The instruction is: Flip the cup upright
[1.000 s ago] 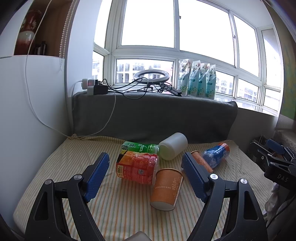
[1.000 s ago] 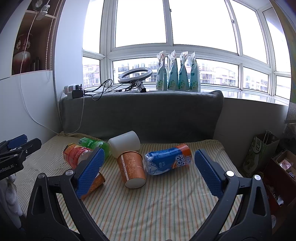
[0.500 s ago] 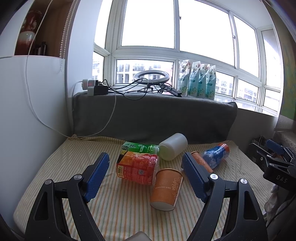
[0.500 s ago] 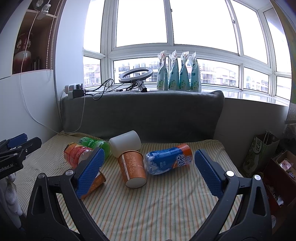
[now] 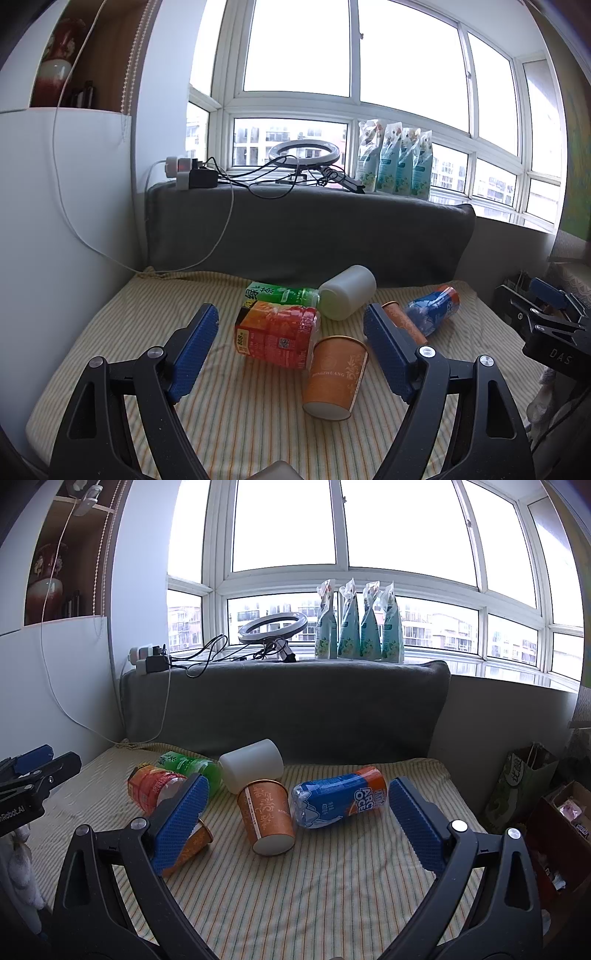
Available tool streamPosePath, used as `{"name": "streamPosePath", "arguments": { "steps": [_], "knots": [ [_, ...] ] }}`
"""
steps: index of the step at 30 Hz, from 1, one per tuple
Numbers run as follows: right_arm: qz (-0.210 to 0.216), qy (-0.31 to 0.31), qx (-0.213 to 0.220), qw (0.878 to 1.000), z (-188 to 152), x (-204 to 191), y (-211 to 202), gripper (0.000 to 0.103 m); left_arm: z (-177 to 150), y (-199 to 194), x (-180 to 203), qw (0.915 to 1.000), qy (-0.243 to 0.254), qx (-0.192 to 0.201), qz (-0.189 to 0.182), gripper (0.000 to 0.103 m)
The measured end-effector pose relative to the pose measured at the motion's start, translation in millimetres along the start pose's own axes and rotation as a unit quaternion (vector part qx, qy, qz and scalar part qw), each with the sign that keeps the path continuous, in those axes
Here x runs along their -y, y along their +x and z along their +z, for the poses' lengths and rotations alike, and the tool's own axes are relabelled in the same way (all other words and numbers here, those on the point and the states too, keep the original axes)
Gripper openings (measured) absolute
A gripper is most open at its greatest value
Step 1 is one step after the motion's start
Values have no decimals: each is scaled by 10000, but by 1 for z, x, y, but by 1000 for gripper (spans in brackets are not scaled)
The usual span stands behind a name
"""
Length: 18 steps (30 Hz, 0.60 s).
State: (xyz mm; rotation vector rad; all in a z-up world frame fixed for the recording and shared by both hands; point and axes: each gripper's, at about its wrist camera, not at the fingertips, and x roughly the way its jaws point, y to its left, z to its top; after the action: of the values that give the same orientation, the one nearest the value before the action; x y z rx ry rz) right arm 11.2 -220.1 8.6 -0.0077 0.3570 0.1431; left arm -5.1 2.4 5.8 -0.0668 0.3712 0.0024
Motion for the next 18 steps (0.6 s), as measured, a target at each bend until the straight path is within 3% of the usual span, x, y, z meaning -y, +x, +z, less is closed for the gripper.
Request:
{"name": "streamPosePath", "arguments": {
  "steps": [9,18],
  "knots": [
    [55,-123,-76,9999,3,-6,9,100,-2,4,-10,10000,-80,-50,3,81],
    [415,-408,-300,9979,13,-22,40,100,-7,5,-29,9996,-200,-143,119,81]
  ]
}}
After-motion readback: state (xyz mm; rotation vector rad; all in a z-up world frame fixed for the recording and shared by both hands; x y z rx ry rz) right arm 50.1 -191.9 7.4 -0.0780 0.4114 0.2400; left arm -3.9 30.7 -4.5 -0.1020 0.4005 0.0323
